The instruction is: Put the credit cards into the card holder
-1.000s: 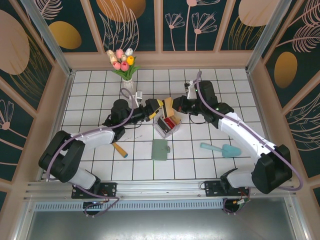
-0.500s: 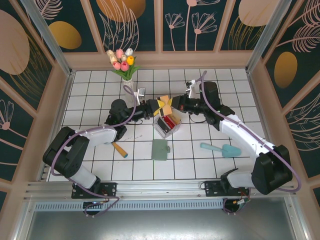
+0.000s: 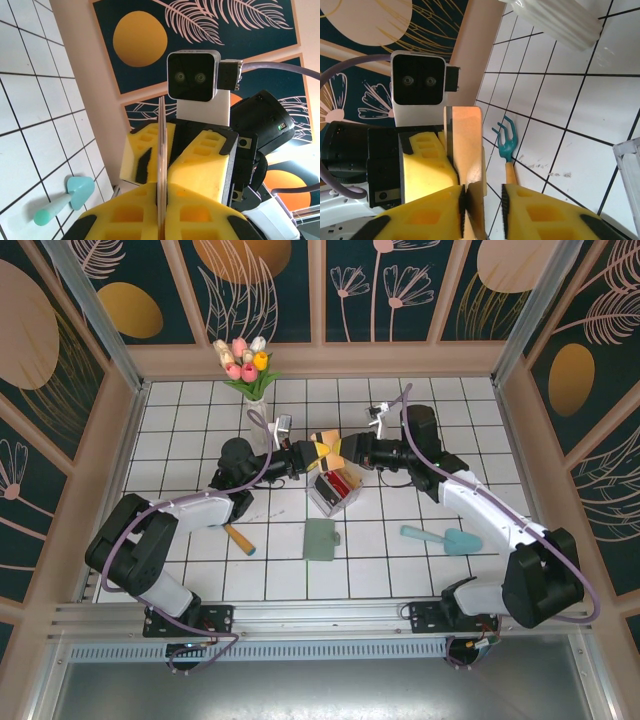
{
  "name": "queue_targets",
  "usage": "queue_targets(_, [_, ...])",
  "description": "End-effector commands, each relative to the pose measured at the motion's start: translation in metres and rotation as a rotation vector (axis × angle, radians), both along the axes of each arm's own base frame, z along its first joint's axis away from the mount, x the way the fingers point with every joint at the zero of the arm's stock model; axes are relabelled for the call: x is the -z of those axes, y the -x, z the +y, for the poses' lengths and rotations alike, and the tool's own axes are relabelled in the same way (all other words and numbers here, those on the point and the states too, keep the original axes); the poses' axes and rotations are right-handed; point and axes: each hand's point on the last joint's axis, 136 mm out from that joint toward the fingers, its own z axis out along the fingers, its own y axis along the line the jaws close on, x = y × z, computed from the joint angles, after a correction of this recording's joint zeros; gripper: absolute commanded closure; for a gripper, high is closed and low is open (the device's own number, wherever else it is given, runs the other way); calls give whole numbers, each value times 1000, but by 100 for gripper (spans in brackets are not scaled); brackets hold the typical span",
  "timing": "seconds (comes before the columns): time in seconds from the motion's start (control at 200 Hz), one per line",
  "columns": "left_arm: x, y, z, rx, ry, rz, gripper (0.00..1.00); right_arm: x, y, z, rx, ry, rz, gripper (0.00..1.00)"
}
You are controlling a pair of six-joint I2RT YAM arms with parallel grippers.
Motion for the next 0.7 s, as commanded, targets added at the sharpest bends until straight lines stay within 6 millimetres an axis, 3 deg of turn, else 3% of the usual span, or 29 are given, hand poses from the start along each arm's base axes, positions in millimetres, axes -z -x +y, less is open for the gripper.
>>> queue_targets(0.0, [-39,9,0,44,77,-105,89,-2,0,3,-38,0,-21,80])
queue_targets(0.2, [-45,13,1,60,105,-118,84,11,-9,-9,40,72,-3,82])
queue_targets(0.696, [-53,15,1,78,150,-128,83,8,-13,-15,71,75,-3,81])
